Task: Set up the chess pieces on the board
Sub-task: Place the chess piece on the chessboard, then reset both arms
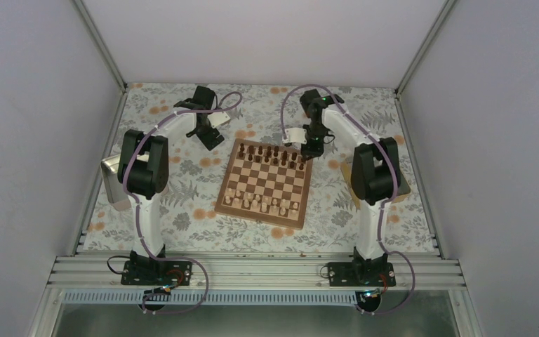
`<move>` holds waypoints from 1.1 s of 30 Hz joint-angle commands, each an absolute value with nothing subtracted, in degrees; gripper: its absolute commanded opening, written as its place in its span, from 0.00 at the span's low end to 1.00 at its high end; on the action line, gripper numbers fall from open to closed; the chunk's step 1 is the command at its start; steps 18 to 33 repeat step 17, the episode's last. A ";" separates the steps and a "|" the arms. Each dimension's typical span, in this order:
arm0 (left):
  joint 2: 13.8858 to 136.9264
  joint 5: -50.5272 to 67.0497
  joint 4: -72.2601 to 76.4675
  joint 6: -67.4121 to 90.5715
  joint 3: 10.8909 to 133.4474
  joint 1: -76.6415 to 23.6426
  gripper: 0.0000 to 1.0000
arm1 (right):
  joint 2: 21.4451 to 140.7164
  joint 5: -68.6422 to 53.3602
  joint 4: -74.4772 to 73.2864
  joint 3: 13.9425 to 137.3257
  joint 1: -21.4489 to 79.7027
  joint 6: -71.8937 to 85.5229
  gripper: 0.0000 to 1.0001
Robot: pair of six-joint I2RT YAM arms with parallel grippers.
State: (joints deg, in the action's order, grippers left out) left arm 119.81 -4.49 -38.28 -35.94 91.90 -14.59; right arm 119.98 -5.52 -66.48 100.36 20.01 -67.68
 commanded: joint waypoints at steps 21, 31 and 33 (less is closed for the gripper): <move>115.40 -8.03 -33.23 -31.60 93.19 -14.24 1.00 | 101.96 -7.21 -61.49 96.63 11.34 -62.74 1.00; 115.40 -8.03 -33.23 -31.60 93.19 -14.24 1.00 | 101.96 -7.21 -61.49 96.63 11.34 -62.74 1.00; 115.40 -8.03 -33.23 -31.60 93.19 -14.24 1.00 | 101.96 -7.21 -61.49 96.63 11.34 -62.74 1.00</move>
